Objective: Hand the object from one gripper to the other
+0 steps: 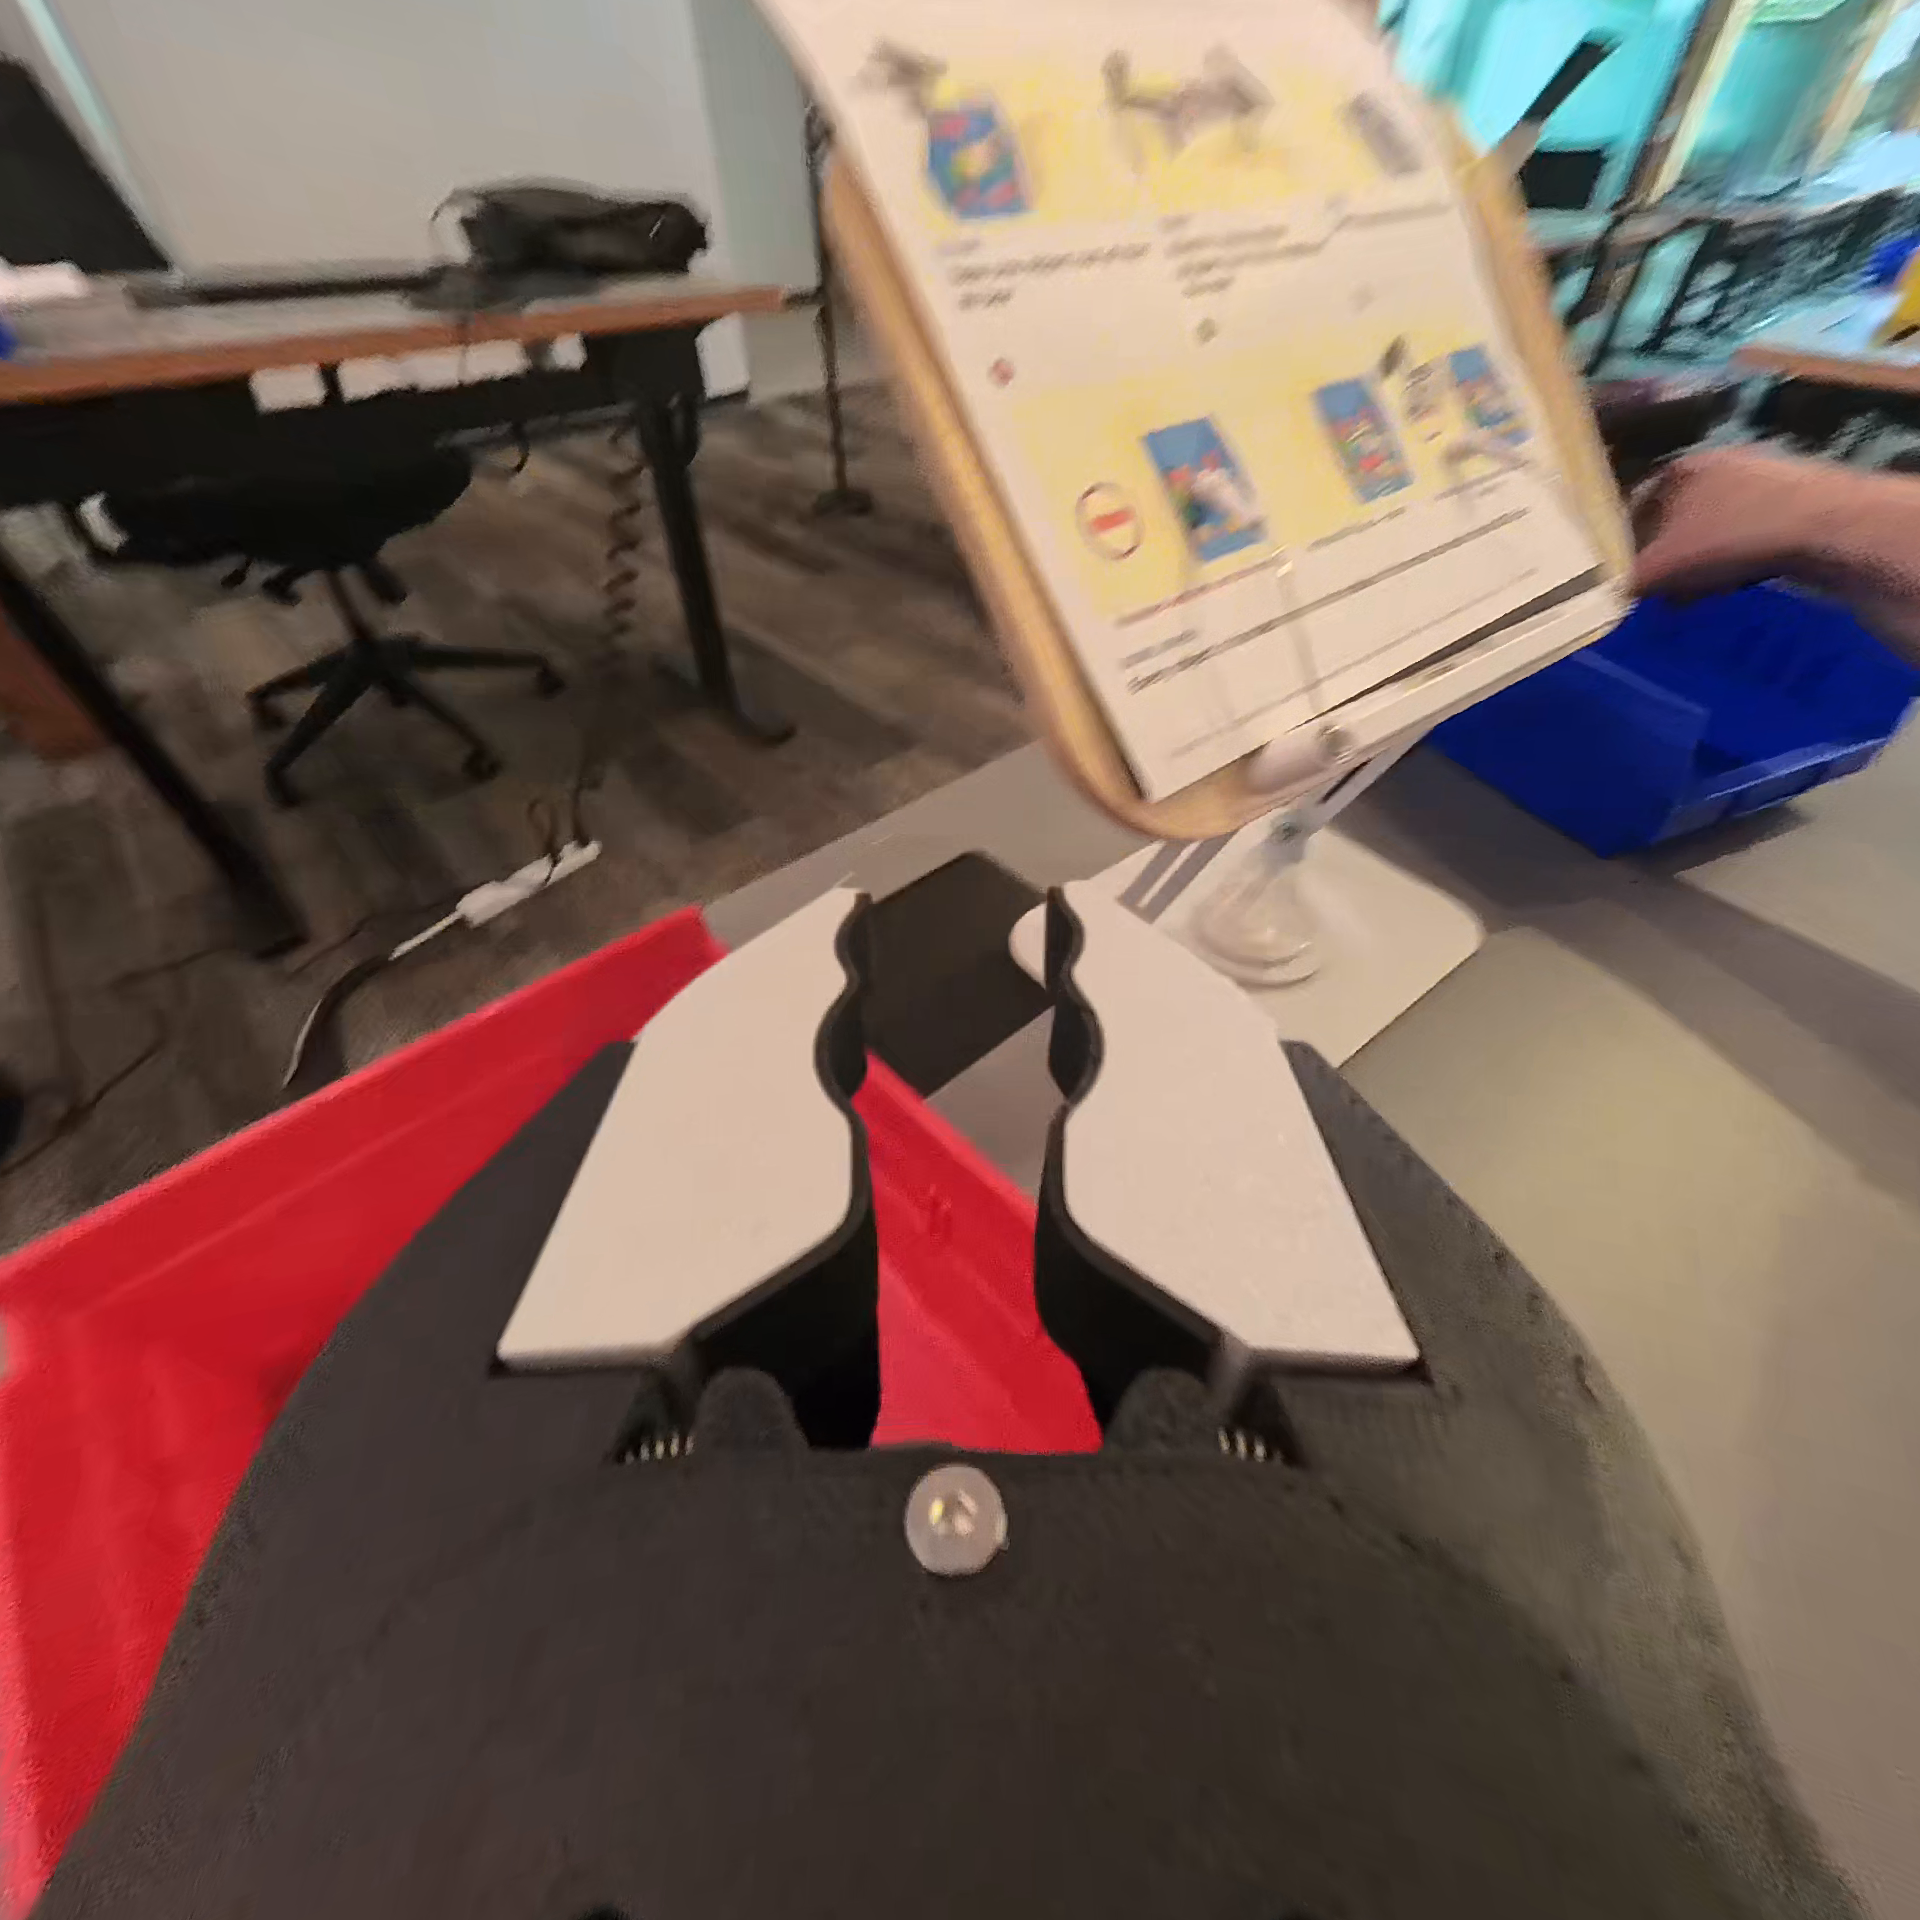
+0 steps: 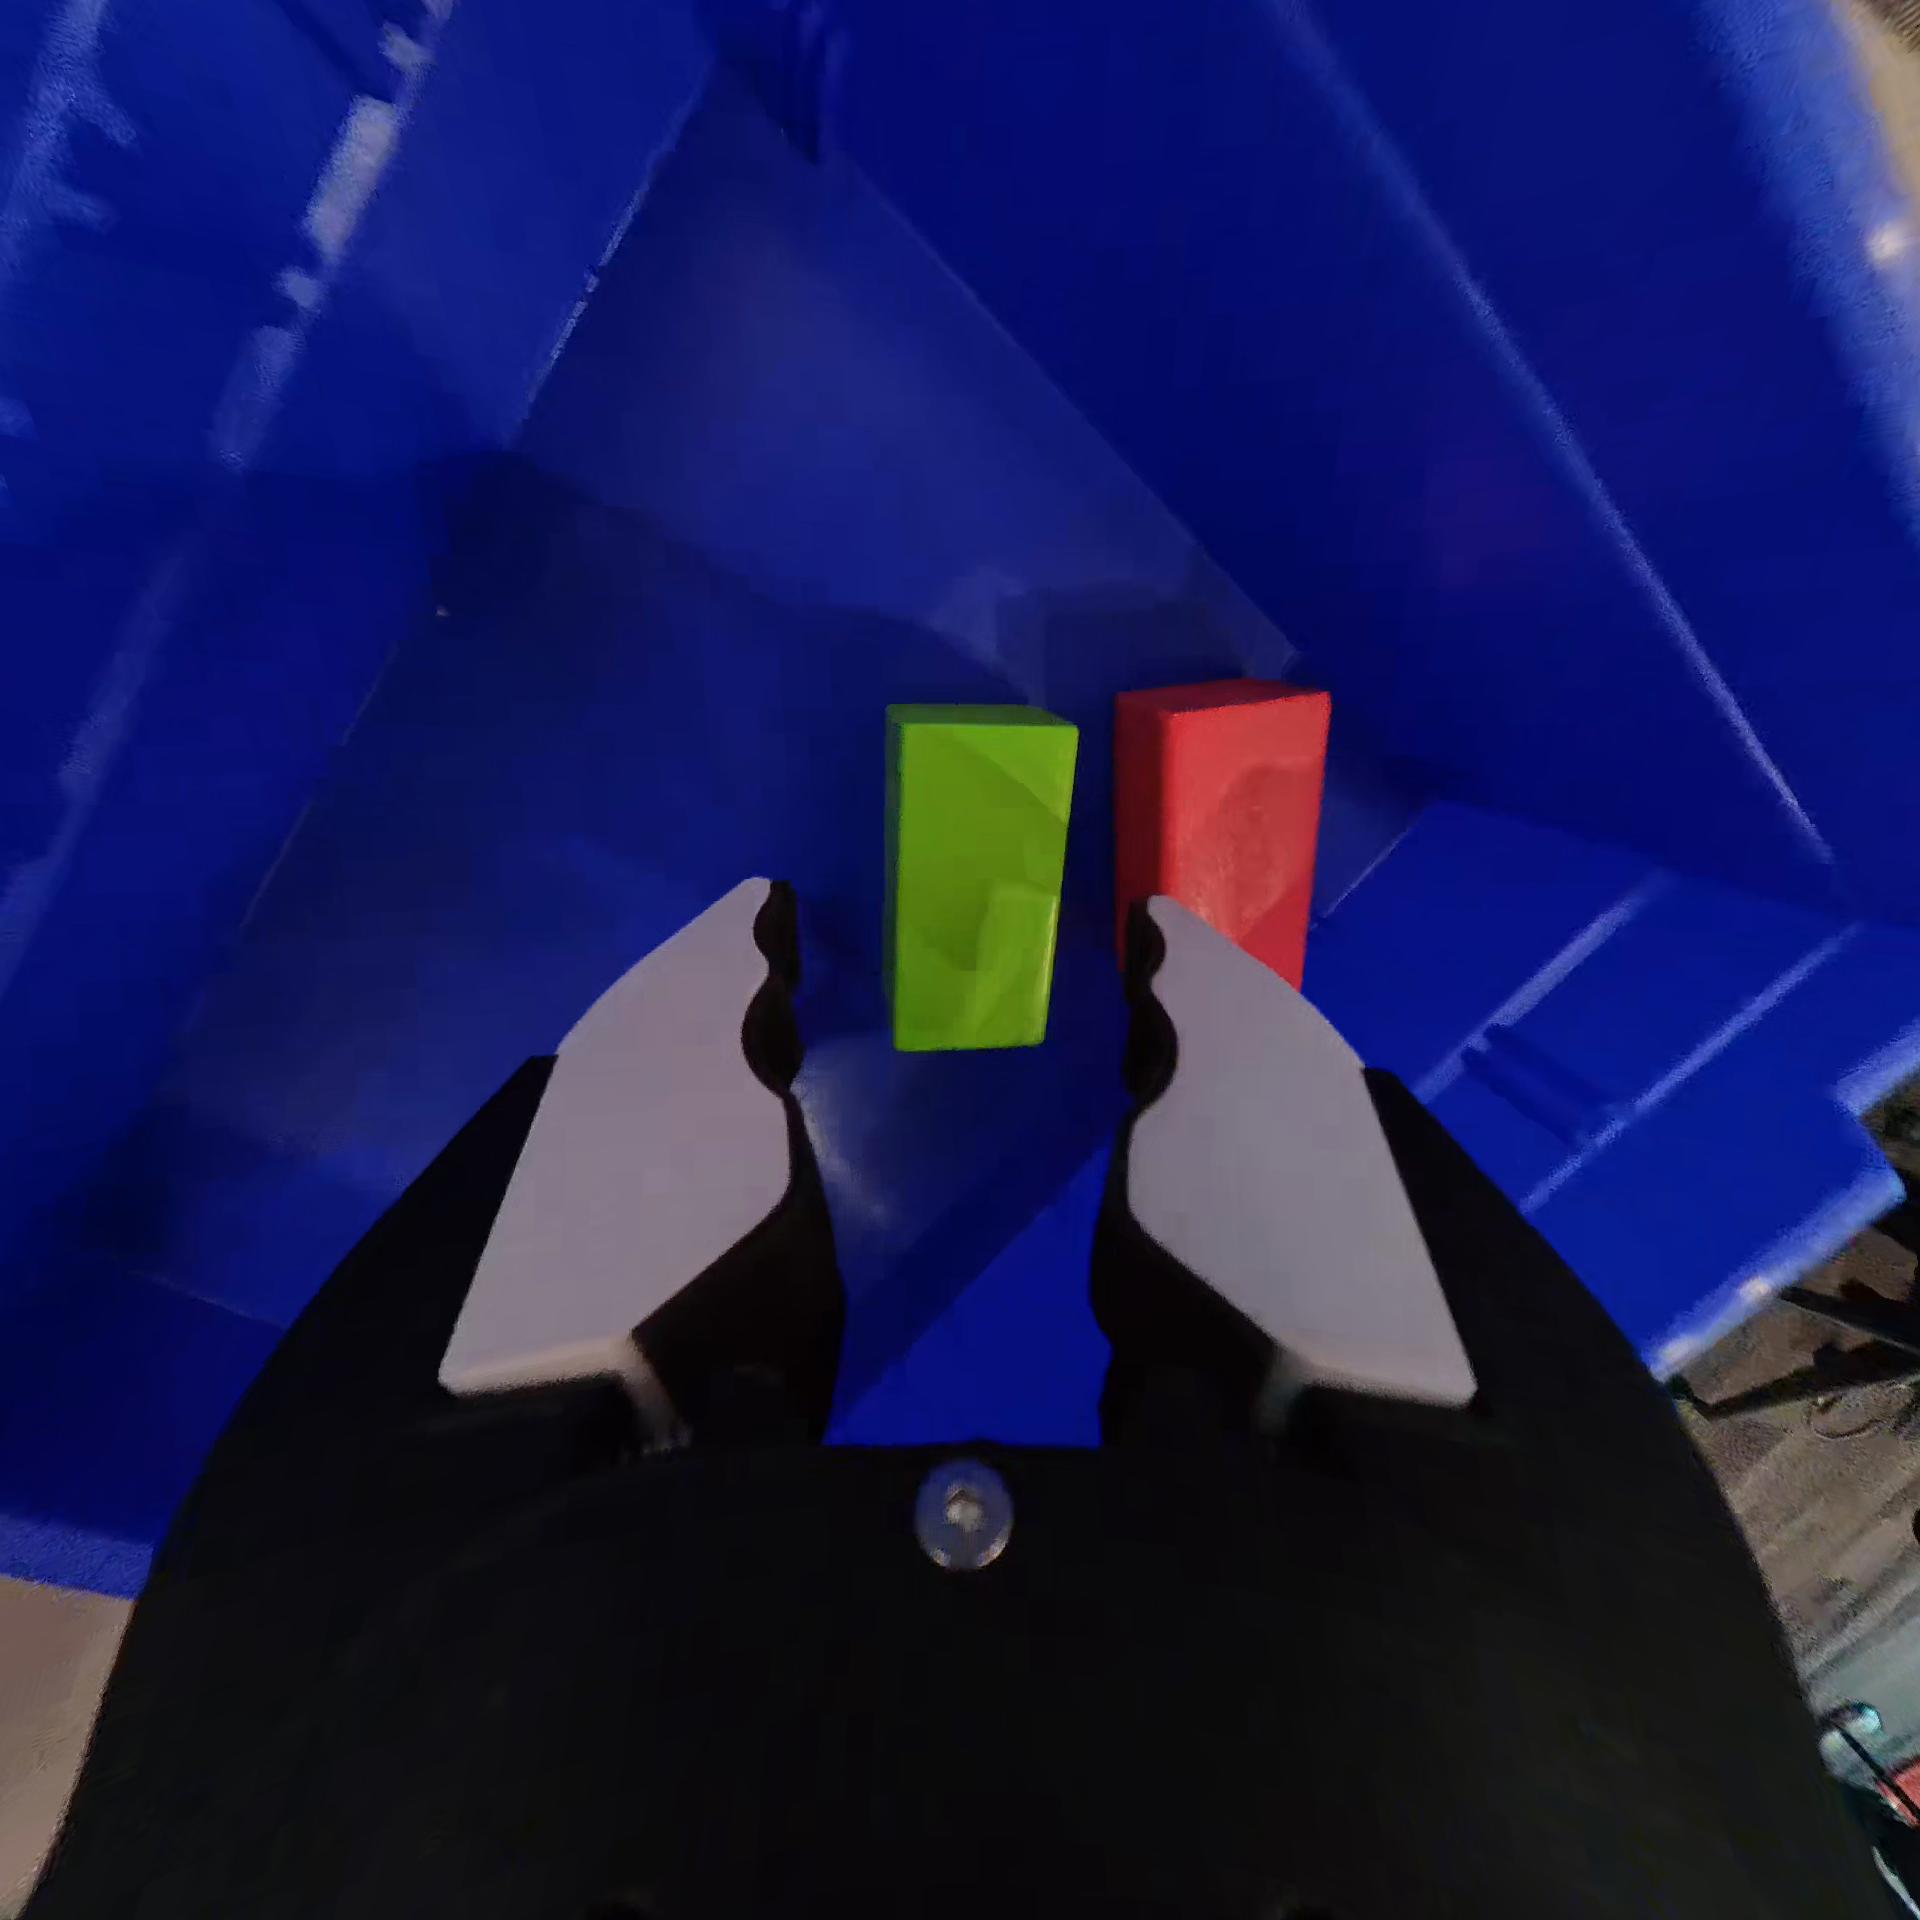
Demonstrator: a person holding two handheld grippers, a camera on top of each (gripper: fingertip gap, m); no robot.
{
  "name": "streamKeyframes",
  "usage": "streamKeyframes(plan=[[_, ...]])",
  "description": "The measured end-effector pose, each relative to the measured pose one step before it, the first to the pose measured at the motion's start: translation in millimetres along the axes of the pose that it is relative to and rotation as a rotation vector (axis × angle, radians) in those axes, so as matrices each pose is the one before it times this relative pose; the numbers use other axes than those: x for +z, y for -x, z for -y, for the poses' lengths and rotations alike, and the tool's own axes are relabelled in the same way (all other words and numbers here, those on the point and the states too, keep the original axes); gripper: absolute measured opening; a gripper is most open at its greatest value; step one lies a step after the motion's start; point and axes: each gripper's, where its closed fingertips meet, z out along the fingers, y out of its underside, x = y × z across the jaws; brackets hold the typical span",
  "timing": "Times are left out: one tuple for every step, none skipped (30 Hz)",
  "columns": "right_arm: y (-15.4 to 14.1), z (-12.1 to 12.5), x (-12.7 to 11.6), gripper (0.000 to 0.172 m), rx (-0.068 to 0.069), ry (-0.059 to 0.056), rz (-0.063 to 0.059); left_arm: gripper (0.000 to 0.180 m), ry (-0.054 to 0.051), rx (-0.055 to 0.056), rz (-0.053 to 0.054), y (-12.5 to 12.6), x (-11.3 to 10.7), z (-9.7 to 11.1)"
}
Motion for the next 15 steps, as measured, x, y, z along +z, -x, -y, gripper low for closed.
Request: streamKeyframes(plan=[[1.51, 0.1, -7.96, 0.061, -0.0048, -0.0216, -0.009, 0.035, 0.0441, -0.008, 0.0467, 9.5, -2.2, -6.72], [2.92, 1.0, -9.57, 0.061, -0.0023, -0.0309, -0.0036, 0.039, 0.0496, -0.0008, 0.0329, 7.56, -1.7, -8.06], [3.64, 1.63, -10.91, 0.061, 0.0043, -0.0351, -0.0014, 0.042, 0.0561, -0.001, 0.026, 6.59, -0.91, -9.79], [2.76, 1.33, -11.84, 0.059, 0.0081, -0.035, -0.0101, 0.044, 0.065, -0.0053, 0.0347, 8.21, -0.48, -11.77], [1.77, 1.46, -12.67, 0.059, 0.0103, -0.0359, -0.0165, 0.044, 0.079, -0.012, 0.0293, 7.83, 0.7, -14.2], [2.75, 1.92, -13.2, 0.059, 0.0106, -0.0393, -0.0111, 0.048, 0.0787, -0.0159, 0.0158, 6.03, 2.29, -14.89], [3.28, 2.21, -13.55, 0.059, 0.0101, -0.041, -0.0091, 0.051, 0.079, -0.0243, 0.0119, 5.49, 4.04, -15.82], [3.77, 2.34, -13.54, 0.057, 0.0069, -0.0406, -0.0079, 0.051, 0.0911, -0.0343, 0.007, 4.96, 5.51, -17.72], [4.41, 2.82, -13.17, 0.055, 0.0036, -0.0392, -0.0065, 0.052, 0.1026, -0.0361, -0.0006, 3.66, 7.25, -19.1], [4.76, 3.14, -12.55, 0.055, 0.0025, -0.0373, -0.0075, 0.052, 0.0872, -0.0206, -0.0046, 2.1, 7.44, -15.63], [5.18, 3.42, -11.74, 0.054, 0.0025, -0.0345, -0.0078, 0.052, 0.048, -0.0186, 0.0159, 3.78, 5.64, -8.97], [6.16, 3.65, -10.58, 0.053, -0.0013, -0.0299, -0.005, 0.05, 0.0324, -0.0217, 0.0088, 2.06, 4.17, -5.39], [7.0, 3.85, -9.4, 0.053, -0.0099, -0.0268, -0.0055, 0.048, 0.032, -0.0229, -0.0044, -0.25, 4.52, -4.46], [6.96, 3.93, -8.47, 0.053, -0.0145, -0.0245, -0.0062, 0.047, 0.0294, -0.0133, -0.0024, -0.56, 5.71, -3.95], [7.18, 4.06, -7.47, 0.052, -0.0114, -0.0217, -0.0006, 0.047, 0.03, -0.0094, 0.006, 0.43, 6.53, -3.73]])
